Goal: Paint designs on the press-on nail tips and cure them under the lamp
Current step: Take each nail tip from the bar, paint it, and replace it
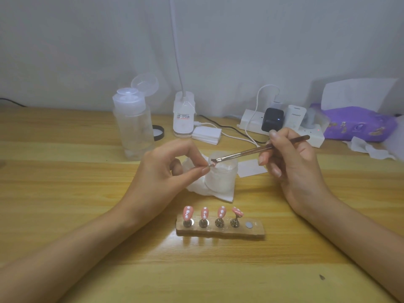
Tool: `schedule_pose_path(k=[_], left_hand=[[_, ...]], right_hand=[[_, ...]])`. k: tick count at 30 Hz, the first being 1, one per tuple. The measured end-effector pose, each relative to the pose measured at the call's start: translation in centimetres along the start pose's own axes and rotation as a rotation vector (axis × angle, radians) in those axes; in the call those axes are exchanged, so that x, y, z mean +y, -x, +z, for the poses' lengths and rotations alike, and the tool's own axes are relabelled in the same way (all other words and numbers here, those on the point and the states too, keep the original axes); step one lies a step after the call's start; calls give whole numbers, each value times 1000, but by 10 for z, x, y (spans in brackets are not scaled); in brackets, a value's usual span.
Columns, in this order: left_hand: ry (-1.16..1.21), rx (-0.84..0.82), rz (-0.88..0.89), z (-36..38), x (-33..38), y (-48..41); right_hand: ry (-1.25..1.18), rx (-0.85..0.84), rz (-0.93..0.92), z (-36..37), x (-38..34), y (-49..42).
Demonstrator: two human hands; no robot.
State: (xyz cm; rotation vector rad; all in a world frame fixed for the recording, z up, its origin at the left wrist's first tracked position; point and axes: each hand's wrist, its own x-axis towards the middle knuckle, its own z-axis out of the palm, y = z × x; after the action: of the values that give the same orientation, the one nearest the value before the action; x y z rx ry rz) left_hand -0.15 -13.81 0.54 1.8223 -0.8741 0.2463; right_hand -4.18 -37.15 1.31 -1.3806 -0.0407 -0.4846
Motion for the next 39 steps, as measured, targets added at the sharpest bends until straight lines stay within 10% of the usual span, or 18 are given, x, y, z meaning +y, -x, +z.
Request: schedule_pose_path(k=[39], left_hand=[[34,-2,-69,-1,0,1]], right_hand=[[14,15,-3,2,-1,1]])
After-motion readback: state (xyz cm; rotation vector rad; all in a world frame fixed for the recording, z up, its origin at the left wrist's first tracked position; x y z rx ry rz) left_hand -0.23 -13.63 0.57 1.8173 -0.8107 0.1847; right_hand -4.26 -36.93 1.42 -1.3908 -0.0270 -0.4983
